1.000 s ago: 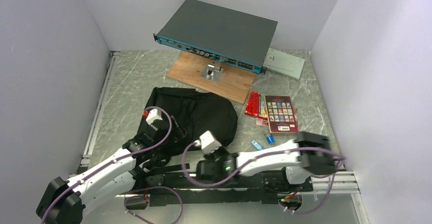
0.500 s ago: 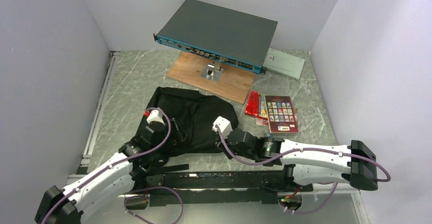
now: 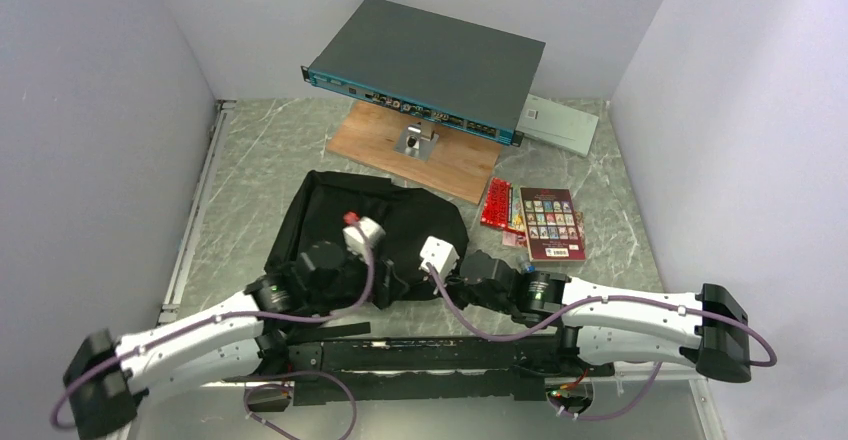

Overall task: Pack the student bag
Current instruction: Unzip the student bag at the center of the board.

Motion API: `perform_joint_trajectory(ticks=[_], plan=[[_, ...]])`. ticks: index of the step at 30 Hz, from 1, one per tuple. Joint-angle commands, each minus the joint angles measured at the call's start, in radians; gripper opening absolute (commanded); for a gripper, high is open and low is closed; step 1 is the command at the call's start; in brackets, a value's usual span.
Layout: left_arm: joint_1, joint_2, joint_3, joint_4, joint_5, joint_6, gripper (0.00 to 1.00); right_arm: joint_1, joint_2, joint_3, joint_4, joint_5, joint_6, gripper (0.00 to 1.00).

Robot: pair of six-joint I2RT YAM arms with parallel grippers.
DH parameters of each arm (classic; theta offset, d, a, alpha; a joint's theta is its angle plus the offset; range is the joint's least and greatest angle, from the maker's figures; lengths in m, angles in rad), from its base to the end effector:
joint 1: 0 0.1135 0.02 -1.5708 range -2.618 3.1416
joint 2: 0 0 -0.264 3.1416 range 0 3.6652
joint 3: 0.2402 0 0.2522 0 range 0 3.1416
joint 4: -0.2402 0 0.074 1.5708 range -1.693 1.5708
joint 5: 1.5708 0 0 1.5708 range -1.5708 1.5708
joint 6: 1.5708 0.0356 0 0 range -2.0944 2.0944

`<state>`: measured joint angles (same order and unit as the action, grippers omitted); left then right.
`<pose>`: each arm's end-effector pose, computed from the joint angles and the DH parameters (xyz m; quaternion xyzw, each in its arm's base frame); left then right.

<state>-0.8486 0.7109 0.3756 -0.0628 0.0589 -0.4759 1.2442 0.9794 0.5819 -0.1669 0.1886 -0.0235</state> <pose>0.1121 -0.1304 0.2194 0.1703 0.8152 -0.3594 0.4211 0.0750 0.2005 0.2349 -0.4799 0.7296 0.2076 0.4407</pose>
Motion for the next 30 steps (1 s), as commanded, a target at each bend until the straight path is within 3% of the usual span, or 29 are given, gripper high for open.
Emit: perform_joint_trajectory(ticks=[1, 4, 9, 11, 13, 15, 21, 25, 30], plan=[[-0.245, 0.171, 0.100, 0.047, -0.226, 0.198, 0.94, -0.025, -0.061, 0.010, 0.033, -0.021, -0.063, 0.00], [-0.298, 0.242, 0.098, 0.117, -0.292, 0.288, 0.83, -0.042, -0.092, -0.009, 0.041, -0.058, -0.066, 0.00], [-0.300, 0.287, 0.119, 0.150, -0.252, 0.311, 0.67, -0.046, -0.092, -0.004, 0.031, -0.094, -0.050, 0.00], [-0.300, 0.294, 0.141, 0.127, -0.239, 0.304, 0.68, -0.046, -0.078, 0.000, 0.027, -0.098, -0.049, 0.00], [-0.300, 0.297, 0.162, 0.102, -0.210, 0.306, 0.79, -0.047, -0.064, -0.003, 0.039, -0.102, -0.051, 0.00], [-0.300, 0.298, 0.183, 0.084, -0.198, 0.309, 0.82, -0.048, -0.049, -0.002, 0.050, -0.112, -0.056, 0.00], [-0.300, 0.340, 0.198, 0.081, -0.208, 0.309, 0.77, -0.049, -0.011, 0.037, 0.023, -0.070, -0.008, 0.00], [-0.300, 0.387, 0.176, 0.140, -0.166, 0.289, 0.65, -0.049, -0.042, 0.051, -0.005, -0.024, 0.064, 0.00], [-0.300, 0.408, 0.140, 0.210, -0.148, 0.256, 0.28, -0.059, -0.050, 0.080, -0.079, 0.116, 0.227, 0.00]])
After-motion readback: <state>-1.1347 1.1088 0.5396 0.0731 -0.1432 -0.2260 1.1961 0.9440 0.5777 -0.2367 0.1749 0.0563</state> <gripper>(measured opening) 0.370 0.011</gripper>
